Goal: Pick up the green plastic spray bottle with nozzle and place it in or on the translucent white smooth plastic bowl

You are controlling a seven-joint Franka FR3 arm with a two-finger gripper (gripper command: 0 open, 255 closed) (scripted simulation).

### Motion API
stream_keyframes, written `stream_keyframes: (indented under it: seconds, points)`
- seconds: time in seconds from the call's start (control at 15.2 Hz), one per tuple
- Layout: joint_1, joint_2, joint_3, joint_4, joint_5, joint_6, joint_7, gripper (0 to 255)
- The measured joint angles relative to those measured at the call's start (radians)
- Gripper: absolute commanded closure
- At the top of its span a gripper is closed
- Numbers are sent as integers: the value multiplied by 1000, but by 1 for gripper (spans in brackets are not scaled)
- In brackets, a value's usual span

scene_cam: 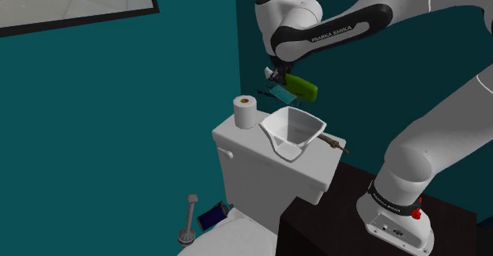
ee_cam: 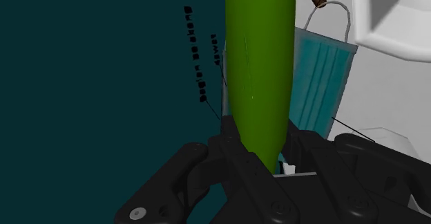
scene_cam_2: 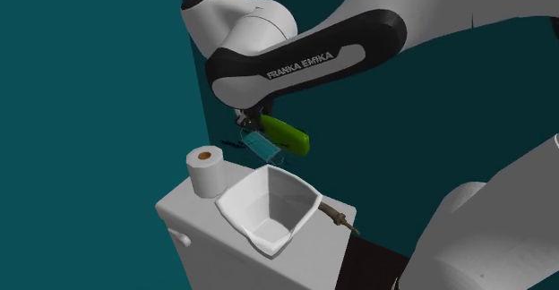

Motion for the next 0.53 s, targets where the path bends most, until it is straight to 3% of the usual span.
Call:
stream_keyframes:
  seconds: [0.53]
  points:
    - [-2, -9, -2, 97, 11, -90, -47, 255]
